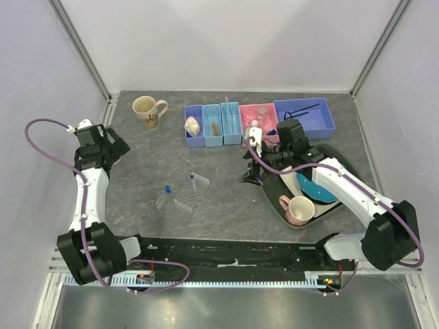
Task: Organize the chemistry lab equipment
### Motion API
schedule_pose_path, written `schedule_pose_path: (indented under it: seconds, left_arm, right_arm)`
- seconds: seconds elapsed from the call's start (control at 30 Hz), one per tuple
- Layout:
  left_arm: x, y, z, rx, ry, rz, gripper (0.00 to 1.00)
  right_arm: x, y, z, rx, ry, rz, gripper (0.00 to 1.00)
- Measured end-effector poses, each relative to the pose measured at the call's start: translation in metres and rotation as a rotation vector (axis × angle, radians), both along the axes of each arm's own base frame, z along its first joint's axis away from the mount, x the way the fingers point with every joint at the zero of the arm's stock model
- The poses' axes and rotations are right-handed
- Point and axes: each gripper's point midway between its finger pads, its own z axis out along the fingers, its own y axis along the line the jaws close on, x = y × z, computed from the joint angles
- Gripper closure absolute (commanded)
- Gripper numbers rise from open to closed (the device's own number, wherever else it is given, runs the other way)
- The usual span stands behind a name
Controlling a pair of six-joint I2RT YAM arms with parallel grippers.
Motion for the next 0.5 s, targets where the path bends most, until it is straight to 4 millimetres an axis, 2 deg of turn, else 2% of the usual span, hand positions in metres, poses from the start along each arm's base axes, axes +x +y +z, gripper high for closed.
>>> schedule_pose_path:
  seconds: [0.17, 0.33, 0.5]
  left_arm:
    - [0.018, 0.023, -0.020, 0.004, -0.004, 0.045, 0.03]
    - [0.036, 0.034, -0.054, 0.015, 0.050, 0.045, 0.02]
    - [0.042, 0.044, -0.083, 0.048, 0.112, 0.047, 0.02]
  right_arm:
    - [0.001, -0.001, 0.000, -0.002, -0.001, -0.006, 0.04]
    - [0.001, -0.002, -0.001, -0.004, 0.000, -0.007, 0.04]
    - [0.001, -0.002, -0.001, -0.005, 0.002, -0.007, 0.04]
